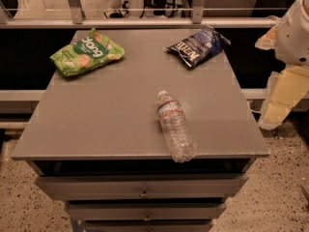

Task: Pick green rice chip bag

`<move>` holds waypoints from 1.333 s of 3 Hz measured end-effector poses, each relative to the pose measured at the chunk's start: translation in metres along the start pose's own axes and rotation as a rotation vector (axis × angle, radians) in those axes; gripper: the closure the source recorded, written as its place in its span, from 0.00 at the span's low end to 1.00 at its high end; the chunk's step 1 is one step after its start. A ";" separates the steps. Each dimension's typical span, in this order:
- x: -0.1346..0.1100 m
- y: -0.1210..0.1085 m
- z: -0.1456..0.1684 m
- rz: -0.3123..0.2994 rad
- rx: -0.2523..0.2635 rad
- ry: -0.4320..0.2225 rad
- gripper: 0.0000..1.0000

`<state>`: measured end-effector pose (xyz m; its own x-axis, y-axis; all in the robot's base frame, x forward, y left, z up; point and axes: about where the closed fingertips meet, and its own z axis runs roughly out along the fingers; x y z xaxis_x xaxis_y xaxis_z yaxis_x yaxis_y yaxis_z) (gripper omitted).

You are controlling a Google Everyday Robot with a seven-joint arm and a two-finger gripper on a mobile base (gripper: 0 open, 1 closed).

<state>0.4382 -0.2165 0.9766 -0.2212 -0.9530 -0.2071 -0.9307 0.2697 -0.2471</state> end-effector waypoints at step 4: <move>-0.178 -0.137 0.073 -0.120 0.084 -0.433 0.00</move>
Offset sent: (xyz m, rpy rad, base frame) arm 0.1356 0.0850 -0.0188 0.2503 -0.1432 0.1695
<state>0.6260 -0.0734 0.9786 0.0459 -0.8374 -0.5446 -0.9113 0.1882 -0.3663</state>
